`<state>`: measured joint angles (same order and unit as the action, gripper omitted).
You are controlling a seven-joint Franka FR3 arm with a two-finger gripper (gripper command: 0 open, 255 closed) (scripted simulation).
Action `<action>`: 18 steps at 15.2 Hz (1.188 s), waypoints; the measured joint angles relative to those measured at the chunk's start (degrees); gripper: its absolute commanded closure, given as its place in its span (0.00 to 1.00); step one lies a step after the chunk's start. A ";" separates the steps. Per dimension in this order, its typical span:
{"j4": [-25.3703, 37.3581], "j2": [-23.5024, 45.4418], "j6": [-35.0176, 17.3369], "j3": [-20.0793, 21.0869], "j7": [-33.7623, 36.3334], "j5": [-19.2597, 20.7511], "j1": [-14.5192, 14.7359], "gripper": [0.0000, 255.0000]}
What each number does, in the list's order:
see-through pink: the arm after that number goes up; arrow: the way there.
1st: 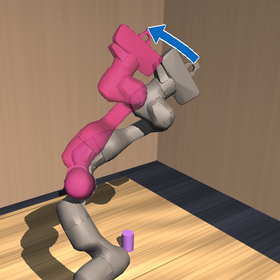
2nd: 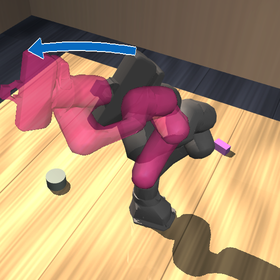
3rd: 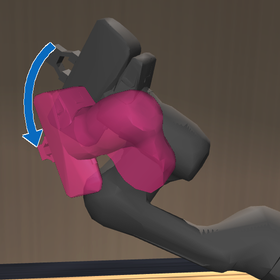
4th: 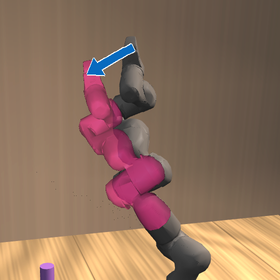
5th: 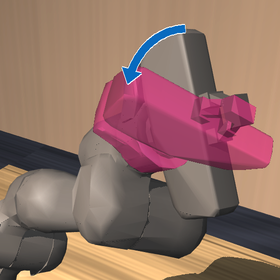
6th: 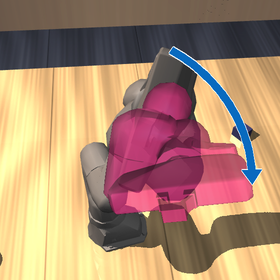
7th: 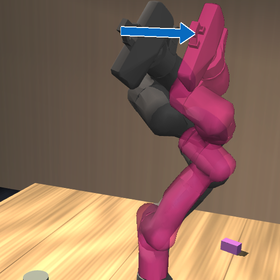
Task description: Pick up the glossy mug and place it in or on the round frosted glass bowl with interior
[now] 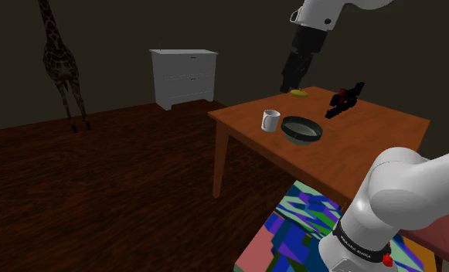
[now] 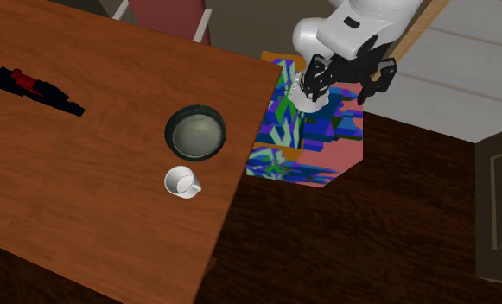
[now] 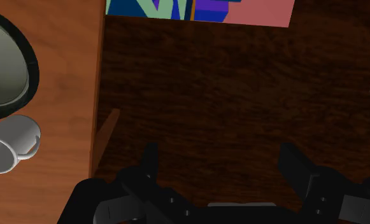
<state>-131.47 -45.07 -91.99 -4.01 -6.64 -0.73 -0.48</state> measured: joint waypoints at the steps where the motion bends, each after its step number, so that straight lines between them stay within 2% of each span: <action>1: 0.00 0.00 0.00 0.00 0.00 0.00 0.00 0.00; 9: -1.15 6.99 -7.46 -7.02 -6.86 3.40 -2.08 0.00; 18: 2.59 20.76 -16.83 -16.43 -16.41 4.63 -3.64 0.00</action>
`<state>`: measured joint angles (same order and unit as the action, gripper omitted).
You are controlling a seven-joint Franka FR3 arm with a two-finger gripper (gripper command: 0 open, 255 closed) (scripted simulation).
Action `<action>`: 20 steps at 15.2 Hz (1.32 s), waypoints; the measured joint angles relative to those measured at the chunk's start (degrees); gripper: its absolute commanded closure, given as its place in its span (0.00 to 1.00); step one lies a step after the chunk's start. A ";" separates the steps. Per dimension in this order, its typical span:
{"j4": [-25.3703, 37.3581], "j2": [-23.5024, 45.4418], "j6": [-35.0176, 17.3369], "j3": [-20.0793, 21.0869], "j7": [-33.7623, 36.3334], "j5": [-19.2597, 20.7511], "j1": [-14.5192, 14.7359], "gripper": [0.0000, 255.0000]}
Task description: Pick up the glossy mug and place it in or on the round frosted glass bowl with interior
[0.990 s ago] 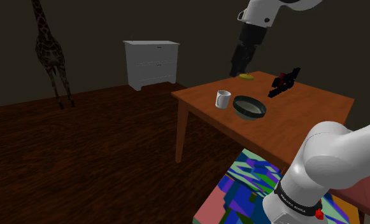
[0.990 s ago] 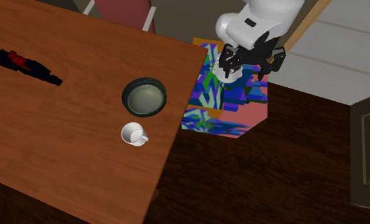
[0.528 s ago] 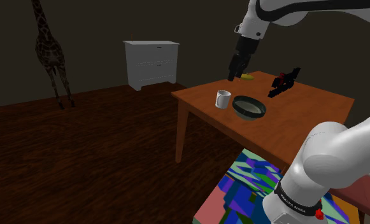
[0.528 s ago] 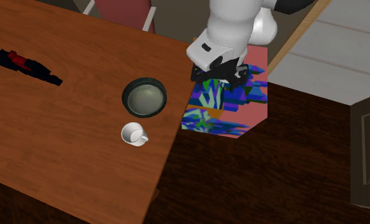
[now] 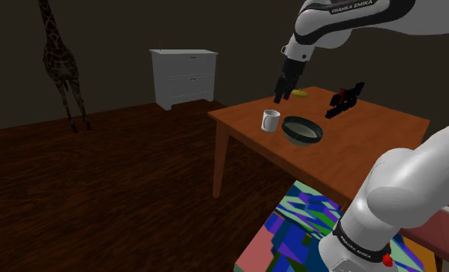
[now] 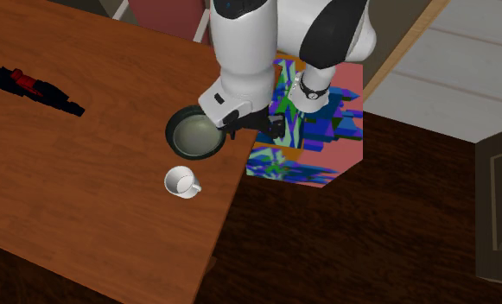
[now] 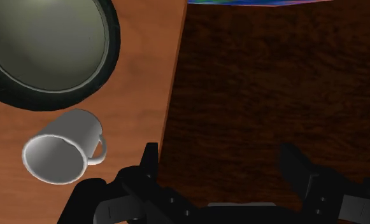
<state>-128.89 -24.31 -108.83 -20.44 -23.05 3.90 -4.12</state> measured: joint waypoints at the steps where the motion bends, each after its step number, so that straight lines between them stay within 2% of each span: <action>1: 1.22 2.11 -0.80 -1.01 -1.11 -0.36 0.03 0.00; 6: 5.92 11.98 -5.01 -5.92 -7.36 -2.98 -0.37 0.00; 11: 12.55 22.78 -7.44 -9.66 -14.09 -8.00 -1.44 0.00; 15: 18.78 32.15 -8.47 -11.30 -19.74 -13.33 -3.73 0.00; 20: 28.00 43.20 -7.73 -11.43 -25.49 -19.37 -8.44 0.00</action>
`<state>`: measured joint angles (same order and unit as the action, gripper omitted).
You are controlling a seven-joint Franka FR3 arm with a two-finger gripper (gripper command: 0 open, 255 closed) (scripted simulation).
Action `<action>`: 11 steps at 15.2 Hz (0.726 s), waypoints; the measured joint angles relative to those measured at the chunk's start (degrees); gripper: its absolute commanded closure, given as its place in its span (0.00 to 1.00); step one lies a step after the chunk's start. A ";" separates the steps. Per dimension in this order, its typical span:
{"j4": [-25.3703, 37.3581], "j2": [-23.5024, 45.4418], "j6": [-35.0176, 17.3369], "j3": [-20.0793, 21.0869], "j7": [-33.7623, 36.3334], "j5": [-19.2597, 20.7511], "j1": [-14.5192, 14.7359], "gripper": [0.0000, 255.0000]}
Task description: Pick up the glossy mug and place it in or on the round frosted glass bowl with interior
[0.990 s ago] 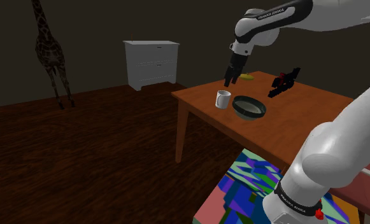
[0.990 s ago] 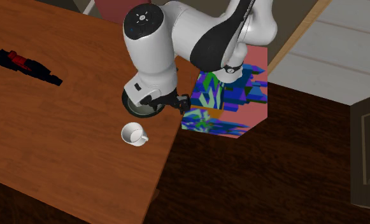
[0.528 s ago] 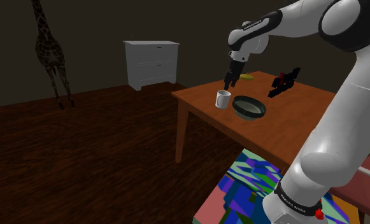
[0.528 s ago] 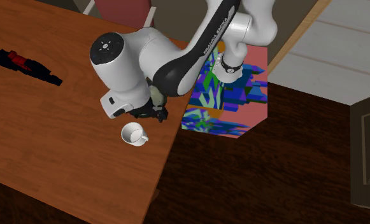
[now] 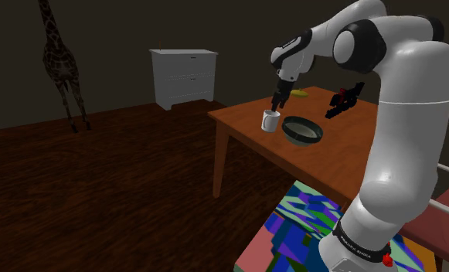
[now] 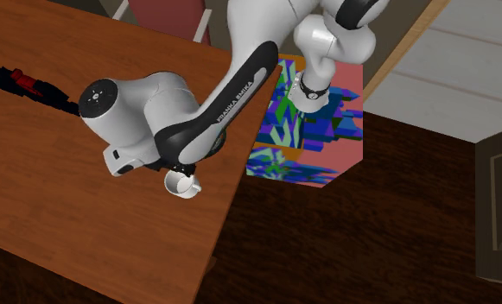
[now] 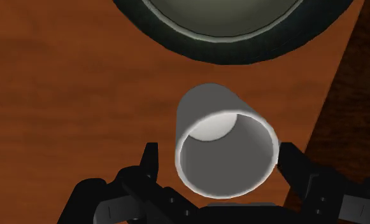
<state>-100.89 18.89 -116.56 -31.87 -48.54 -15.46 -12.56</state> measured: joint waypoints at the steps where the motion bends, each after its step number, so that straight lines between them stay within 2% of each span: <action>1: 2.57 2.58 0.48 0.22 -1.02 -1.25 -1.29 0.00; 4: 5.51 6.17 0.47 0.77 -2.25 -2.96 -2.96 0.00; 11: 3.82 8.55 -3.24 1.63 -3.30 -4.56 -3.39 0.00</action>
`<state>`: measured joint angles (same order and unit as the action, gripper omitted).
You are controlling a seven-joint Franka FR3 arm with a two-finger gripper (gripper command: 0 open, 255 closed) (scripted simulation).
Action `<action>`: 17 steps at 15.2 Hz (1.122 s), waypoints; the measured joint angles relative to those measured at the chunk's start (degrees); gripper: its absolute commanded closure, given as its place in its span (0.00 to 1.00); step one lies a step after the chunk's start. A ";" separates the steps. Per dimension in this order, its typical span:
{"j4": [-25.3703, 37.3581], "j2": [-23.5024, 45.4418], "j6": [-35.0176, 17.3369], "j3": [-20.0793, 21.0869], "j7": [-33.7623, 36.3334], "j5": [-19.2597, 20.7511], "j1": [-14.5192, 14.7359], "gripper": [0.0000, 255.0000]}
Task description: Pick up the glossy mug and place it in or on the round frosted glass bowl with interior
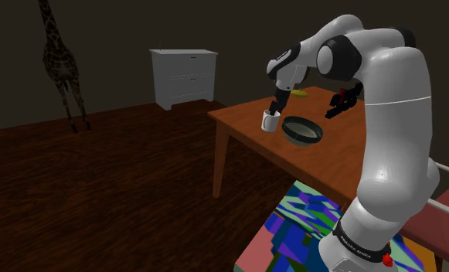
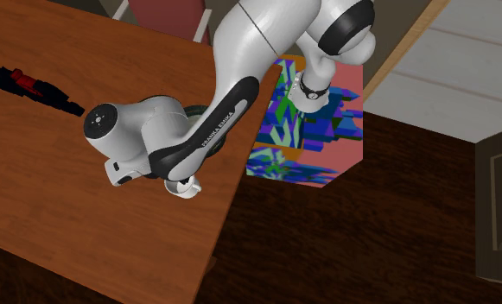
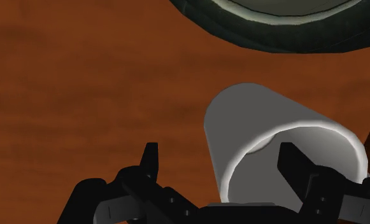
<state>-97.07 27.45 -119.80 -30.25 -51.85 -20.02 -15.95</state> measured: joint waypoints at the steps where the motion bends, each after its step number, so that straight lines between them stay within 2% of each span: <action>1: 0.06 0.11 -0.04 0.04 0.02 -0.05 0.00 0.00; 5: 0.07 0.17 -0.12 0.07 0.04 -0.09 0.01 0.00; 6: 0.07 0.17 -0.12 0.07 0.04 -0.09 0.01 1.00; 17: 0.14 -0.03 0.13 0.00 0.14 0.04 0.07 1.00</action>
<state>-96.93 27.42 -119.67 -30.25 -51.70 -19.98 -15.88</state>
